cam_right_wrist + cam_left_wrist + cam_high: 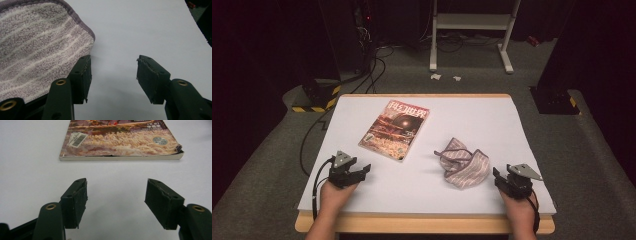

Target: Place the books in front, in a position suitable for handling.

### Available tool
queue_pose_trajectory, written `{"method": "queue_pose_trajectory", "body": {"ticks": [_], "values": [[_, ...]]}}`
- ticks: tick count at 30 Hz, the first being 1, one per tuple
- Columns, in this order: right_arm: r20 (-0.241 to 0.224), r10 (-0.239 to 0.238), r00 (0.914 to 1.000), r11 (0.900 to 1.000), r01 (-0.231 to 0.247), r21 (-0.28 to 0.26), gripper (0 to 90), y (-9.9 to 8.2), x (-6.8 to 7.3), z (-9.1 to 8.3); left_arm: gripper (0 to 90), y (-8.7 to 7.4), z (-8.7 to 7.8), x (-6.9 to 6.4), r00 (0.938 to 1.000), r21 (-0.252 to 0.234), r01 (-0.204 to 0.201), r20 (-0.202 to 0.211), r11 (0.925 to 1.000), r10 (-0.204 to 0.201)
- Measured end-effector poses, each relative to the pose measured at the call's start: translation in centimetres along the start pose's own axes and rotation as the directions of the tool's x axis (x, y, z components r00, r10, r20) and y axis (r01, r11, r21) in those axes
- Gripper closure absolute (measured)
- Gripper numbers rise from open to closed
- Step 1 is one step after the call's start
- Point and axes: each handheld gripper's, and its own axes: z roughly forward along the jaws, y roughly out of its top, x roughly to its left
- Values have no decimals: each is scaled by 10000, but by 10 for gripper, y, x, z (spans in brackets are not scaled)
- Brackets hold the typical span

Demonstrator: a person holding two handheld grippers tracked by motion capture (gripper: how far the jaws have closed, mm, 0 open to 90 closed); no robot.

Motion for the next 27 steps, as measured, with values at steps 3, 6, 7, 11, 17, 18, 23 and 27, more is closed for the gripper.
{"method": "queue_pose_trajectory", "body": {"ticks": [3, 6, 7, 11, 17, 18, 23, 27], "values": [[6, -51, 10000, 10000, 51, 5, 456, 0, 1, -1, 346, 1, 0, 0, 9999, -60, 58, 110, 10000, -58], [25, -65, 10000, 10000, 65, -38, 456, 0, 0, -3, 347, 1, -1, 0, 9999, -111, 74, 142, 9999, -72], [29, -65, 10000, 10000, 65, -64, 456, 1, 0, -3, 347, 1, -1, 0, 9999, -120, 98, 131, 9999, -96], [27, -67, 10000, 9999, 67, -86, 457, 1, 0, -2, 346, 0, -2, -1, 9999, -62, 2, 108, 10000, -1], [-3, -54, 10000, 10000, 54, -65, 462, 2, 0, -2, 346, 0, -2, -1, 9999, 19, -30, 106, 10000, 30], [-8, -48, 10000, 10000, 48, -67, 464, 2, 0, -2, 345, 0, -2, -1, 9999, 17, -26, 112, 10000, 26], [-93, -55, 9999, 9999, 54, -140, 466, 3, 0, -3, 346, 0, -1, -2, 9998, -21, 14, 206, 10000, -14], [-303, 0, 9995, 9995, -10, -307, 454, 6, 2, -7, 347, 0, 0, -3, 9996, -4, -8, 298, 10000, 8]]}}
